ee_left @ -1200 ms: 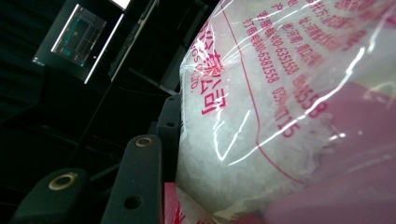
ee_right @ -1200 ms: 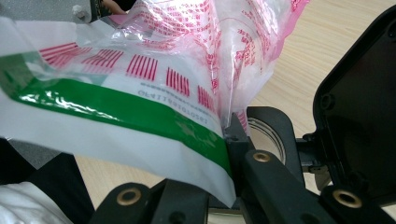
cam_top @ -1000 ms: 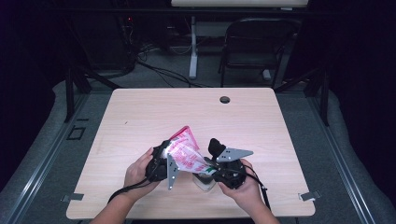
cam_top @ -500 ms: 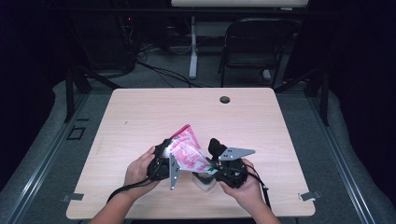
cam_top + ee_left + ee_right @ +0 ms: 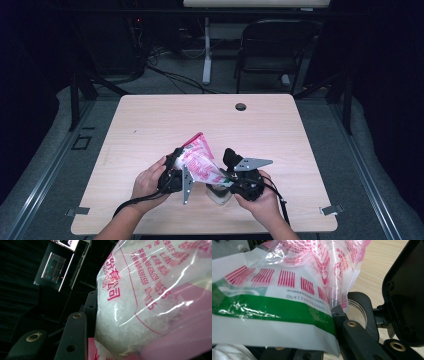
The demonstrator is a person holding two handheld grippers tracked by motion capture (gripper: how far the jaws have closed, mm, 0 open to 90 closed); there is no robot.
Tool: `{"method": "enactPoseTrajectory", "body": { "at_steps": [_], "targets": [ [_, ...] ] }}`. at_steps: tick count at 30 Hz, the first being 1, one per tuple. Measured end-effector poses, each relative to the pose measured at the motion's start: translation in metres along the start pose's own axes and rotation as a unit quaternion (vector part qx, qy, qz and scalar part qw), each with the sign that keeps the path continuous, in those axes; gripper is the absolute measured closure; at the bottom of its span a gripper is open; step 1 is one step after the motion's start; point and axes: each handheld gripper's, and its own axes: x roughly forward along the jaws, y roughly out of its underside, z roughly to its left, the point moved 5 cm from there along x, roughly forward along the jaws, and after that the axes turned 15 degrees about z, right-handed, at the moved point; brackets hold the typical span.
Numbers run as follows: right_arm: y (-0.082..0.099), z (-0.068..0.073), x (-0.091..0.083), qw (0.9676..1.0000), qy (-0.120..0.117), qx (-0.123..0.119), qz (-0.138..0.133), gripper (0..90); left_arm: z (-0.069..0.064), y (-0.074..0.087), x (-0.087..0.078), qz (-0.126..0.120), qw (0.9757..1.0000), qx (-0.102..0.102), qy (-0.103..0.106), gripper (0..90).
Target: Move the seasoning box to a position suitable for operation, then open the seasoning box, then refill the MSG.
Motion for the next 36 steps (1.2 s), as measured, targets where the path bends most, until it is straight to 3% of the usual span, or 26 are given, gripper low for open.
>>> {"method": "enactPoseTrajectory", "body": {
  "at_steps": [14,36],
  "targets": [
    [0.0011,-0.0010,0.0037,0.9999,-0.006,0.006,0.010,90.0,0.0015,0.0003,-0.0029,-0.001,0.9998,0.011,-0.018,64.6],
    [0.0012,-0.0013,0.0089,0.9998,-0.007,0.003,0.018,90.0,0.0012,0.0042,-0.0047,0.009,0.9995,0.027,-0.016,64.8]
  ]
}}
